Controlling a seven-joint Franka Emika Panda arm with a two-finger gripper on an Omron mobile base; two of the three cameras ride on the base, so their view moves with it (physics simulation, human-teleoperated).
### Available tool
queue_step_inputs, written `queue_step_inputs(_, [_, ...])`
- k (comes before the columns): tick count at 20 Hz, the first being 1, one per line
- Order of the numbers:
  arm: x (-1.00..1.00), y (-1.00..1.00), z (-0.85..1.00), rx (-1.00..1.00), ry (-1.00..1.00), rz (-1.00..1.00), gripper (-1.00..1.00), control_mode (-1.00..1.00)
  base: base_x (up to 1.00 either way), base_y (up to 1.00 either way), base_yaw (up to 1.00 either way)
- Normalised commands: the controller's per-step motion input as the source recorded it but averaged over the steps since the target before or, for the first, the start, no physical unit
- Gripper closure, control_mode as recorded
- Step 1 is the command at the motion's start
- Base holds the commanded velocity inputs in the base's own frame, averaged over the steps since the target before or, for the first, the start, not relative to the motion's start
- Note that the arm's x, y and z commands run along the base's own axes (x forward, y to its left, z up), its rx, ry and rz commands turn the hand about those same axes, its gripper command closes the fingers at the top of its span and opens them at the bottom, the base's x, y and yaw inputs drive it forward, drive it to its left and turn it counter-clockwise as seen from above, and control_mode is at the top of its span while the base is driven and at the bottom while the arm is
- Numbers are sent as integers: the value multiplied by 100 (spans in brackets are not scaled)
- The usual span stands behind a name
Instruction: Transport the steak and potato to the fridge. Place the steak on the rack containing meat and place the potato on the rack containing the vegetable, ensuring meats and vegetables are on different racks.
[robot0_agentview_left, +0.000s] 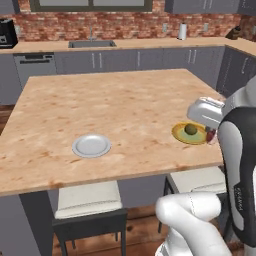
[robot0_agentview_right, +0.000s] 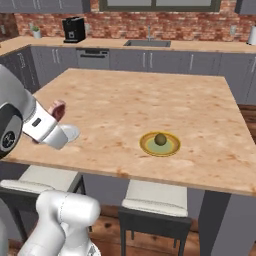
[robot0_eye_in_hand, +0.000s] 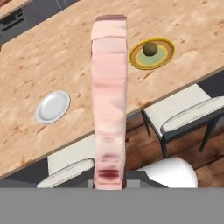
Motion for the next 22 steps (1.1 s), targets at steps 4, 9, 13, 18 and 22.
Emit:
queue_step_inputs(4, [0,0,0,0,0,0,100,100,-94,22,0])
queue_step_inputs(9, [0,0,0,0,0,0,100,100,-78,66,5])
queue_step_inputs(13, [0,0,0,0,0,0,100,100,-4,42,85])
queue_step_inputs(18, [0,0,0,0,0,0,100,100,0,0,100])
queue_step_inputs(22, [0,0,0,0,0,0,100,100,0,-9,100])
